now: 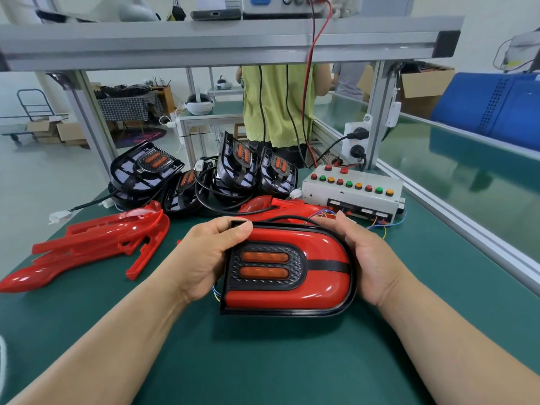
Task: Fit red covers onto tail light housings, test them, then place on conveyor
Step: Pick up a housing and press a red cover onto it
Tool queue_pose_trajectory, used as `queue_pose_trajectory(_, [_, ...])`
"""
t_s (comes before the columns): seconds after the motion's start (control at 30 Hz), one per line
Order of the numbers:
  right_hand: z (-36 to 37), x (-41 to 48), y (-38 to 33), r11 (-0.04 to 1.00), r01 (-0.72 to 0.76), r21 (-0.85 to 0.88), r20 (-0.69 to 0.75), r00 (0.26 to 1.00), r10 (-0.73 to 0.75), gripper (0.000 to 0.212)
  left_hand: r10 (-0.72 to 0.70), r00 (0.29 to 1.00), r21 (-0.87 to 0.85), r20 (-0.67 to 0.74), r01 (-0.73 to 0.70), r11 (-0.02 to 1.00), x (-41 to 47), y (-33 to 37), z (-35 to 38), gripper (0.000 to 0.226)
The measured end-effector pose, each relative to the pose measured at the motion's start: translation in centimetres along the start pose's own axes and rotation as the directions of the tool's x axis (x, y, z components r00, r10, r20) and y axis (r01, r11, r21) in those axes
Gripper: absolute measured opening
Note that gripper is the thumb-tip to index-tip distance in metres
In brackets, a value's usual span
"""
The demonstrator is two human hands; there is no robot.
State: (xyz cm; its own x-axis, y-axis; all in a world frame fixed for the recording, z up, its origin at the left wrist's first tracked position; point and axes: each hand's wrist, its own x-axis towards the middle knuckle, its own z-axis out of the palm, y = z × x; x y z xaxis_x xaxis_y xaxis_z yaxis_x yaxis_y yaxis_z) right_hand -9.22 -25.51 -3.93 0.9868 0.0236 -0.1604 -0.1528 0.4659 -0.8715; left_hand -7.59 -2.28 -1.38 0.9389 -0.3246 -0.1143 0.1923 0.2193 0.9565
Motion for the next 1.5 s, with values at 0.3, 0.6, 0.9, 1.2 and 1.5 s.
queue_pose_trajectory(0.3, [-0.5, 0.4, -0.1, 0.994, 0.109, -0.025, -0.012, 0.994, -0.110, 0.026, 0.002, 0.999, 0.139, 0.033, -0.006, 0.990, 0.0, 0.0, -0.5, 0.049])
queue_pose_trajectory(0.6, [-0.7, 0.5, 0.0, 0.991, 0.126, -0.039, -0.037, 0.991, -0.127, 0.019, 0.020, 0.998, 0.147, 0.054, -0.028, 0.989, 0.1, 0.0, -0.9, 0.045])
queue_pose_trajectory(0.9, [-0.7, 0.3, -0.2, 0.983, 0.185, -0.013, 0.004, 0.983, -0.185, 0.016, 0.033, 0.999, 0.286, 0.019, -0.037, 0.957, 0.2, -0.1, -0.7, 0.049])
queue_pose_trajectory(1.2, [-1.0, 0.4, -0.2, 0.973, 0.230, 0.028, 0.018, 0.973, -0.231, 0.017, 0.246, 0.940, 0.676, -0.237, -0.023, 0.737, 1.4, -0.1, -3.7, 0.026])
queue_pose_trajectory(1.5, [-1.0, 0.4, -0.2, 0.973, 0.221, 0.059, 0.008, 0.975, -0.222, 0.018, -0.007, 1.000, 0.873, 0.004, 0.000, 0.487, 0.2, 1.0, -5.5, 0.010])
